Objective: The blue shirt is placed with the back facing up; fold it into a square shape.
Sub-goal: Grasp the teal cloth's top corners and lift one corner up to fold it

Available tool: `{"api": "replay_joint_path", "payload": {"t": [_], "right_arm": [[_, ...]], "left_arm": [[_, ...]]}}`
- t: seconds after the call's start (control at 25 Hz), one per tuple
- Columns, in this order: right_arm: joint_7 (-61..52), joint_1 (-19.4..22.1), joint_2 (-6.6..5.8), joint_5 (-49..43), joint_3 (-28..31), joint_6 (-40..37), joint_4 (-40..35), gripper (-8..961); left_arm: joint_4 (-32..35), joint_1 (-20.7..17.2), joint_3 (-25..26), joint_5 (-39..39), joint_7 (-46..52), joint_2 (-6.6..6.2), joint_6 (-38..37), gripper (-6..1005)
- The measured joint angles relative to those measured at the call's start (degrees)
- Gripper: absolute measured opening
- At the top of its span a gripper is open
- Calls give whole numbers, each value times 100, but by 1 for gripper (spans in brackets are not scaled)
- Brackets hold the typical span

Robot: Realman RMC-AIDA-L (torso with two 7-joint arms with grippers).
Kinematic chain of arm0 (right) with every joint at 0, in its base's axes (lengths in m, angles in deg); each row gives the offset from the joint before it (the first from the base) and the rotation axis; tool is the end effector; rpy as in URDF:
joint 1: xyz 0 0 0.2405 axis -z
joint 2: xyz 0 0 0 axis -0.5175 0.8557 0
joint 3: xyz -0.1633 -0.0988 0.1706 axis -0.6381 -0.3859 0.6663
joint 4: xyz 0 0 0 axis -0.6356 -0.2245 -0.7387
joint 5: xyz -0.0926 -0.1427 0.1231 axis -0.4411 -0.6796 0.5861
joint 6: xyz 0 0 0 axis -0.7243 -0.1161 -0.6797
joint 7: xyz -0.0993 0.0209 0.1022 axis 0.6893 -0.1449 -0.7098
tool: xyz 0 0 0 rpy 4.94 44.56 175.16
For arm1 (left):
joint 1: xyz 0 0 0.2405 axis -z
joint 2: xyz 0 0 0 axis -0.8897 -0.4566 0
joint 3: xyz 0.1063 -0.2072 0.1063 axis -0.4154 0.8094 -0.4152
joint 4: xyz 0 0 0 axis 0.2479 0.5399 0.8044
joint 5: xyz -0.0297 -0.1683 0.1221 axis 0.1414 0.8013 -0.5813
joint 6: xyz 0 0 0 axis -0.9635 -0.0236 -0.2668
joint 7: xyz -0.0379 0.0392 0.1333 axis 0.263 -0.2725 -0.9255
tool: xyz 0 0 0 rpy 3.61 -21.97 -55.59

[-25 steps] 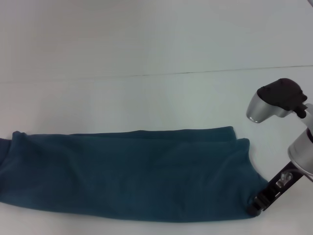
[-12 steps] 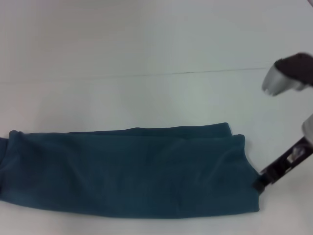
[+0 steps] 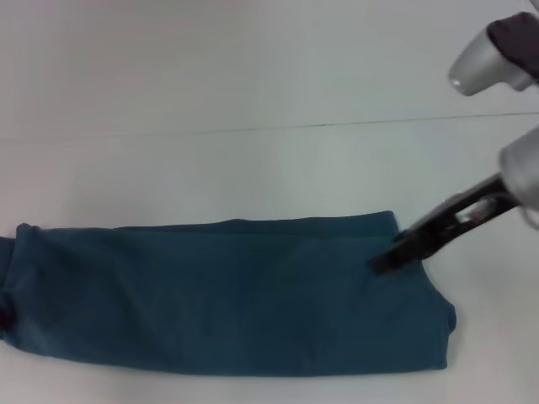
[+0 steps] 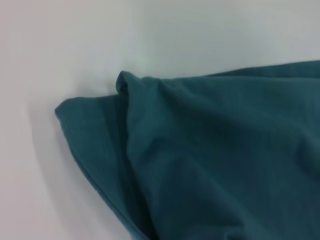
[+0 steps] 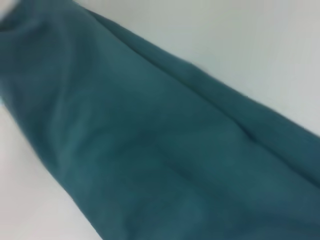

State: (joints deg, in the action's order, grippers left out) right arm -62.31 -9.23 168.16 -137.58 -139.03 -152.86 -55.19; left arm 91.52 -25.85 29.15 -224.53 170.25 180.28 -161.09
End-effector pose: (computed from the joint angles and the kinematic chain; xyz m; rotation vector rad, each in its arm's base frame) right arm 0.1708 0.3644 0.0472 -2.6277 1.1272 -0.2382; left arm -0.3143 0.3509 0.0931 -2.1988 -1.5538 0.2498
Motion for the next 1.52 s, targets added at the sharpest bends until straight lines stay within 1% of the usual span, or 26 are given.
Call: {"api": "replay_joint_path", "payload": {"t": [0.04, 0.12, 0.28, 0.32, 0.36, 0.48, 0.52, 0.56, 0.64, 0.68, 0.76, 0.8, 1.0, 1.12, 1.2, 1.4, 1.52], "right_arm": [[78, 48, 30, 180, -138, 151, 49, 521], [230, 190, 21, 836, -535, 727, 306, 593], [800, 435, 23, 1831, -1160, 1710, 968, 581], [1166, 588, 39, 2219, -1568, 2305, 1232, 578], [1166, 588, 39, 2219, -1568, 2305, 1232, 543], [1844, 868, 37, 2760, -2206, 3101, 1465, 438], [2409, 1095, 47, 3245, -2568, 3604, 1548, 403], [2409, 1095, 47, 3245, -2568, 3604, 1548, 368], [3049, 1337, 54, 3848, -2954, 4145, 1627, 284], [3367, 1440, 53, 4157, -3123, 4400, 1667, 235], [3931, 1595, 50, 4639, -3348, 4793, 1787, 137], [4224, 1666, 51, 4852, -3435, 4913, 1873, 88], [5486, 1837, 56, 5783, -3717, 5032, 2376, 41], [6087, 1844, 69, 6330, -3917, 5160, 2672, 13], [6499, 1810, 78, 6768, -4180, 5366, 2834, -6], [7263, 1784, 96, 7674, -4918, 5927, 2890, -1], [7408, 1777, 100, 8038, -5123, 6153, 2849, -1]], "left_arm": [[0, 11, 9, 5, 0, -8, -6, 108], [-1, 31, 36, 6, -1, -27, -22, 110], [4, 76, 42, 7, -3, -41, -48, 114], [8, 91, 42, 9, -3, -41, -59, 115], [11, 103, 44, 12, -3, -44, -63, 116], [33, 138, 47, 126, -3, -70, -82, 119], [34, 170, 54, 271, -4, -118, -105, 120], [34, 170, 54, 271, -4, -118, -105, 121], [31, 189, 67, 321, -3, -141, -116, 123], [18, 249, 103, 379, 0, -189, -148, 123], [14, 285, 123, 389, 8, -207, -173, 125], [14, 326, 133, 392, 20, -221, -213, 126], [14, 505, 465, 413, 55, -308, -418, 131], [22, 583, 657, 459, 57, -373, -557, 134], [3, 679, 878, 476, 62, -429, -682, 136], [-15, 798, 1066, 588, 81, -488, -849, 141], [-15, 869, 1126, 841, 117, -539, -1001, 144]]}}
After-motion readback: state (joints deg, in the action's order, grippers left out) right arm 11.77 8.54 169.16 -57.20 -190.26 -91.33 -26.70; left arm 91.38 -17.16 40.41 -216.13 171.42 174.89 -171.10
